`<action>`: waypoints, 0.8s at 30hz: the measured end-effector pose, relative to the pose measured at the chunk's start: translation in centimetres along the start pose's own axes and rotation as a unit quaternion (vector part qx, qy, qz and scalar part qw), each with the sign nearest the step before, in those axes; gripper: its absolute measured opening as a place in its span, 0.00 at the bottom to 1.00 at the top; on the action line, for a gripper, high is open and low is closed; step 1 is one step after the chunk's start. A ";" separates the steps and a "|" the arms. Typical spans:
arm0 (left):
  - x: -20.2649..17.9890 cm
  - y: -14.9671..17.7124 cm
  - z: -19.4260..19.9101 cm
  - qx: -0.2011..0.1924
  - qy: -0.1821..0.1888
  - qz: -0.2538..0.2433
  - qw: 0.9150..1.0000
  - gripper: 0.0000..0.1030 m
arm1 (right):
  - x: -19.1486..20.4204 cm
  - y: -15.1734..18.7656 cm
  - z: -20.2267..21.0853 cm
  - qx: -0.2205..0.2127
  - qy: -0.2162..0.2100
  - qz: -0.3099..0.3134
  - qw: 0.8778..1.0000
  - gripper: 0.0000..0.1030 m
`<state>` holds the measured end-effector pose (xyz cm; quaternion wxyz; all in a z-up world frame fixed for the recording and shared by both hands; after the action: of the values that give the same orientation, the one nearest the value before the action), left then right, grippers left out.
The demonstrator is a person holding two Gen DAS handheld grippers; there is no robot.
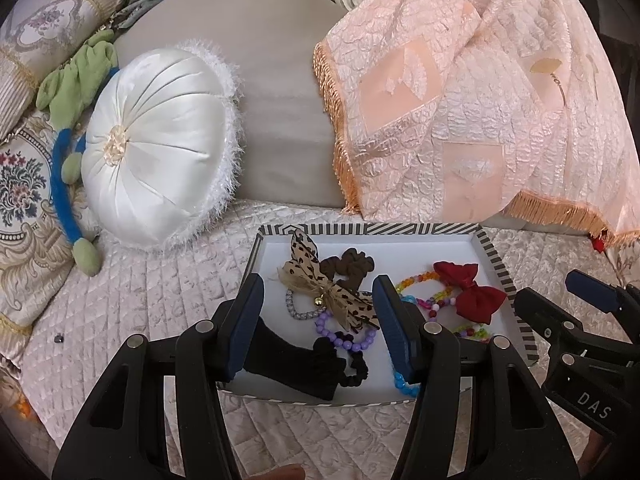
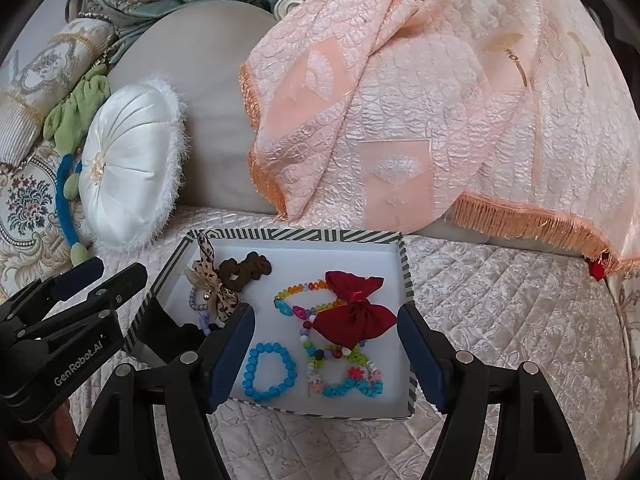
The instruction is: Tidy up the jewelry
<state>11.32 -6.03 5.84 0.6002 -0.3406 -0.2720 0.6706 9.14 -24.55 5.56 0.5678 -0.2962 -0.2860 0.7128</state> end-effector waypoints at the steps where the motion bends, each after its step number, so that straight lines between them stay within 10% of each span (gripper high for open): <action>1: 0.0 0.0 0.0 0.000 0.000 -0.001 1.000 0.55 | 0.0 0.0 0.0 0.000 0.000 0.000 1.000 0.69; 24: 0.2 0.1 -0.1 -0.005 -0.001 -0.005 1.000 0.55 | 0.1 0.2 -0.3 0.007 -0.001 0.002 1.000 0.70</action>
<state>11.34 -5.87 5.65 0.6012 -0.3420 -0.2777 0.6666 9.22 -24.47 5.25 0.5680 -0.2920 -0.2814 0.7162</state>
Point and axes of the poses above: each gripper's, at about its wrist camera, not at the fingertips, and z roughly against the way its jaws point, x to its left, y to its underside, the point moved 1 cm from there along -z, roughly the way its jaws point, and after that the axes turned 12 degrees about z, right-handed, at the moved point
